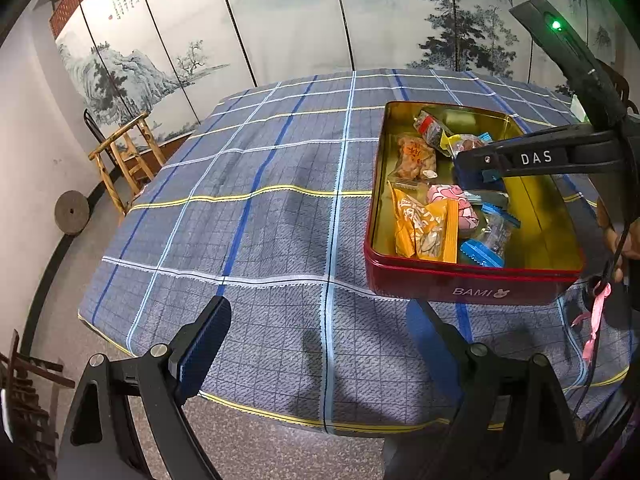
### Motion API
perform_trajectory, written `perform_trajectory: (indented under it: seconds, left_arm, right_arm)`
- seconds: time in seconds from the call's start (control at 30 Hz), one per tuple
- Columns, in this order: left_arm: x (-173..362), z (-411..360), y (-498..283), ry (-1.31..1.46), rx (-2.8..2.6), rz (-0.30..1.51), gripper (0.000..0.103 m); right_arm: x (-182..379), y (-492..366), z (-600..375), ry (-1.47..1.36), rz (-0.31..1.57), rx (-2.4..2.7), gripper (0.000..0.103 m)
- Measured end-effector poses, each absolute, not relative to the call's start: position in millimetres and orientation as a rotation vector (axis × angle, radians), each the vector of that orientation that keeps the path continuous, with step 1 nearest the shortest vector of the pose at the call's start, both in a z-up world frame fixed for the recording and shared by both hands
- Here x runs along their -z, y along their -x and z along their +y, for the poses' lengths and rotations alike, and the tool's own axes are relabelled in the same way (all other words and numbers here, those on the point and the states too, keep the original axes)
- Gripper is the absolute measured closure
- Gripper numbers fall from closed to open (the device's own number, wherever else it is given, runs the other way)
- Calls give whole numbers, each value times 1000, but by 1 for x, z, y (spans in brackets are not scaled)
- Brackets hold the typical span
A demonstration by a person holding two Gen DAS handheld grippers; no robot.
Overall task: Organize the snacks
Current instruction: 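Carry the yellow-wrapped mooncake into the tin and open the right tool, then withdraw the right tool from the tin and turn toward the red packet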
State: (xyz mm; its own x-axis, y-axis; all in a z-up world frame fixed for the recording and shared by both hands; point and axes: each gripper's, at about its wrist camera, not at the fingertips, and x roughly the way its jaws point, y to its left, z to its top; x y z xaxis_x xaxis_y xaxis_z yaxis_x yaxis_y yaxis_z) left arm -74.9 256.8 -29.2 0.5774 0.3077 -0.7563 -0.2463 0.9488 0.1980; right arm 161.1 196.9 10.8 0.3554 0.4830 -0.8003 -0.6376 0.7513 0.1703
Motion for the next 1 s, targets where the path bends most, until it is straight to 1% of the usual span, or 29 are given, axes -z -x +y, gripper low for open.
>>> perform_trajectory:
  seconds: [0.57,0.67,0.73,0.9,1.0]
  left_arm:
    - [33,262,73,-68,-330,918,16]
    - [34,262,73,-68,-331,920,16]
    - [34,262,73,-69,-331,919,16]
    - [34,262,73,-68,-332,920,16]
    - [33,262,74,-70,-333,919,16]
  right_arm:
    - [-16,-161,206,163,961,-741,66]
    - [-17,-161,204,156,957,-739,64]
    - [-18,-161,201,141,956,-739,59]
    - [-27,-159,193,101,932,-745,55]
    - [-33,-154,186,78,906,-751,50]
